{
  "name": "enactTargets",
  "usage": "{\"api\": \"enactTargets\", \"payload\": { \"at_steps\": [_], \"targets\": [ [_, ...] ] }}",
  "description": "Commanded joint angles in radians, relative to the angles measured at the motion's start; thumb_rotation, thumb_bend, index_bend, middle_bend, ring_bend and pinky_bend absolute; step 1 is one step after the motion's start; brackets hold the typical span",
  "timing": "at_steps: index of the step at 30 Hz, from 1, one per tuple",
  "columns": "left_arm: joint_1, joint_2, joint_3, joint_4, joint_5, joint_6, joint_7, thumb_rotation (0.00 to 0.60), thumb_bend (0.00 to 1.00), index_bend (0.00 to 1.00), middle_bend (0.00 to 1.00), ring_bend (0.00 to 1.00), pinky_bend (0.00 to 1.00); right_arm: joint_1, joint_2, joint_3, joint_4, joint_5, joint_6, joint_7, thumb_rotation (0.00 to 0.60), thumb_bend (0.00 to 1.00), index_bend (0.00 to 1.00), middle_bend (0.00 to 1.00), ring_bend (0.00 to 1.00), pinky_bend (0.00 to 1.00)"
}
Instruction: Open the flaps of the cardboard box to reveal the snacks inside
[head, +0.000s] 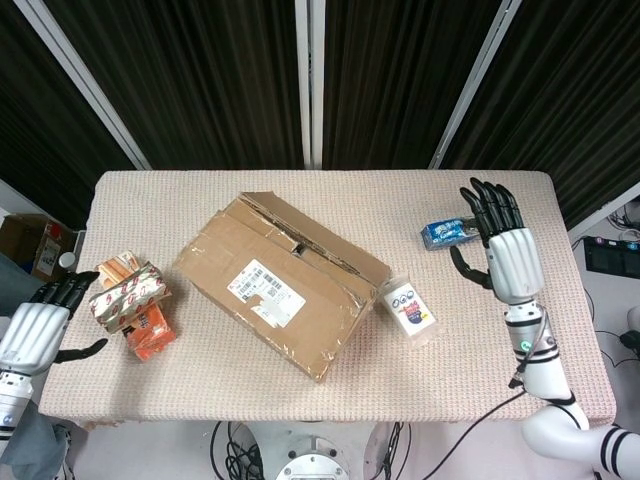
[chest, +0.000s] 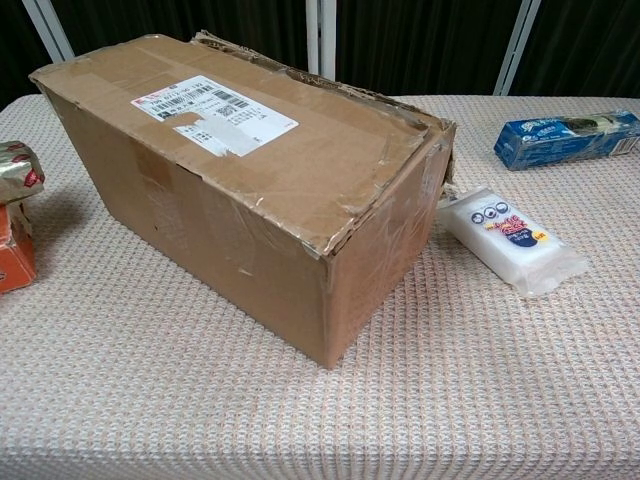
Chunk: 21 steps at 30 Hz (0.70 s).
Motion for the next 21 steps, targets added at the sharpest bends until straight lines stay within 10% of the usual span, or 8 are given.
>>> {"api": "enactTargets", "payload": {
  "at_steps": [1, 8, 21],
  "targets": [
    [-0.101, 0.072, -0.059, -0.065, 0.035, -0.07, -0.112, 0.475, 0.41, 0.09, 0.11, 0.1, 0.21, -0.045, 0.051, -0.016, -0.045, -0.039, 0.059, -0.002, 0.6, 0.28, 0.0, 0.0, 0.0, 0.0],
    [-0.336, 0.128, -0.187, -0.139, 0.039, -0.253, -0.292, 0.457, 0.57, 0.16, 0.19, 0.1, 0.21, -0.113, 0.122, -0.025, -0.096, -0.067, 0.146, 0.025, 0.6, 0.28, 0.0, 0.0, 0.0, 0.0],
    [-0.682, -0.035, -0.262, -0.068, -0.035, -0.595, -0.278, 0.532, 0.13, 0.19, 0.34, 0.11, 0.21, -0.168, 0.174, -0.026, -0.1, -0.07, 0.197, 0.071, 0.6, 0.28, 0.0, 0.0, 0.0, 0.0]
  ]
}}
